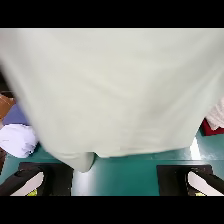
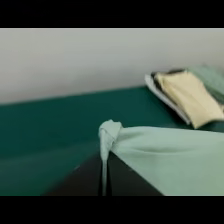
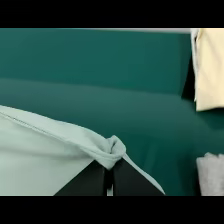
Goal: Fold the shirts.
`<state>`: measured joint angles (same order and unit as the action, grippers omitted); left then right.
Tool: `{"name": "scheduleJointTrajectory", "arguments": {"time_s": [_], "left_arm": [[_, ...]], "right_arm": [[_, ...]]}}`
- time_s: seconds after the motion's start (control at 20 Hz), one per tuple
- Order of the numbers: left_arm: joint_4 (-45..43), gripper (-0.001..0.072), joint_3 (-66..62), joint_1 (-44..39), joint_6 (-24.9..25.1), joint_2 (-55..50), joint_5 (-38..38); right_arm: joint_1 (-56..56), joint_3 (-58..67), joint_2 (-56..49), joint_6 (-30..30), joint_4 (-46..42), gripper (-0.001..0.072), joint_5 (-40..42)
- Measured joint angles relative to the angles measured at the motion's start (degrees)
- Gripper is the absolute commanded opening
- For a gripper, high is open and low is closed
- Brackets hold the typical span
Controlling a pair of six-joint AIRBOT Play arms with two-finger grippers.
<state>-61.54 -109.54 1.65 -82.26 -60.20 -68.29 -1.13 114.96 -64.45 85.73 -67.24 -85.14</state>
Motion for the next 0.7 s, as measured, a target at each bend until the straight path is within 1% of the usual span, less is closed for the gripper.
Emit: {"name": "scheduleJointTrajectory", "arguments": {"time_s": [0.1,0.2,0.3,0.4,0.45,0.5,0.55,0.6,0.65,0.7], "left_arm": [[0.11,0.0027,4.9,0.0,-0.17,-6.62,-2.29],[0.09,0.0027,9.99,0.0,-0.22,-13.53,-2.97],[0.22,0.0027,13.33,-0.02,-0.15,-20.2,-2.1],[0.17,0.0029,15.19,0.0,1.16,-25.9,0.09],[0.28,0.0053,15.72,0.0,1.79,-28.02,1.79],[0.31,0.0336,16.13,0.11,2.25,-29.62,3.1],[0.11,0.0586,16.33,0.26,2.6,-30.73,4.17],[0.15,0.052,16.22,0.52,2.64,-31.54,5.14],[0.17,0.049,15.87,0.9,2.64,-32.11,5.05],[0.17,0.0489,15.26,1.55,2.62,-32.46,3.8]], "right_arm": [[2.67,-4.92,-5.7,0.07,-1.81,0.0019,-0.15],[4.37,-9.46,-11.89,0.09,-3.19,0.0019,0.66],[5.29,-12.41,-18.53,0.02,-3.76,0.002,2.69],[5.75,-12.87,-24.46,-0.24,-3.74,0.0021,4.76],[5.86,-12.28,-27.1,-0.31,-3.43,0.0083,5.27],[5.99,-11.13,-29.64,-0.35,-2.82,0.0332,5.81],[5.99,-9.75,-31.78,-0.39,-2.03,0.0443,5.86],[5.77,-8.0,-33.79,-0.44,-0.85,0.0443,5.64],[5.44,-6.23,-35.23,-0.44,0.39,0.0442,4.94],[4.96,-4.44,-36.33,-0.46,1.9,0.0441,4.07]]}}
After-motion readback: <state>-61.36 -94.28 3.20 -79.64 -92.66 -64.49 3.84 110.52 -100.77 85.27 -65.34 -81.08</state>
